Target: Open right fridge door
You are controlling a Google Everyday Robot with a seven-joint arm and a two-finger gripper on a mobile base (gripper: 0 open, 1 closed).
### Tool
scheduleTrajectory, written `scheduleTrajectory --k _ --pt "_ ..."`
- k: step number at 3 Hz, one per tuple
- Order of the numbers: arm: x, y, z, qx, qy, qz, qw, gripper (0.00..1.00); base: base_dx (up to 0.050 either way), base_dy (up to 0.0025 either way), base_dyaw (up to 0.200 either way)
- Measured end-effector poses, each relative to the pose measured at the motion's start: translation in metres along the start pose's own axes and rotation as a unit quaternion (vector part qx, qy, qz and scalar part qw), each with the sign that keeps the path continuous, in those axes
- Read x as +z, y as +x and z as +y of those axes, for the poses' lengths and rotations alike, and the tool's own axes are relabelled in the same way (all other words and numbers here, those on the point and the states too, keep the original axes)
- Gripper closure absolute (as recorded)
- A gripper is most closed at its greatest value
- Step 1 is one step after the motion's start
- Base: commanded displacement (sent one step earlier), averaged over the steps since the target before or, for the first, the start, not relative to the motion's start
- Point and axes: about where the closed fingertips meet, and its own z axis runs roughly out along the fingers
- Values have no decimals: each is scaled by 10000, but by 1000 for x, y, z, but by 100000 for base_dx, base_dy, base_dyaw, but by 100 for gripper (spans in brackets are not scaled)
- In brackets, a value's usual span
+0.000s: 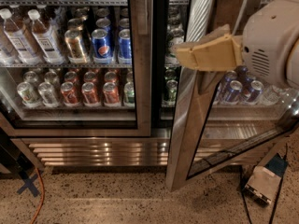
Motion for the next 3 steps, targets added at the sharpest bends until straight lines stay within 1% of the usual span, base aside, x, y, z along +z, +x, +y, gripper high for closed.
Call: scheduleTrajectory --k 3 --pt "0 0 0 0 0 0 10000 0 0 0 0"
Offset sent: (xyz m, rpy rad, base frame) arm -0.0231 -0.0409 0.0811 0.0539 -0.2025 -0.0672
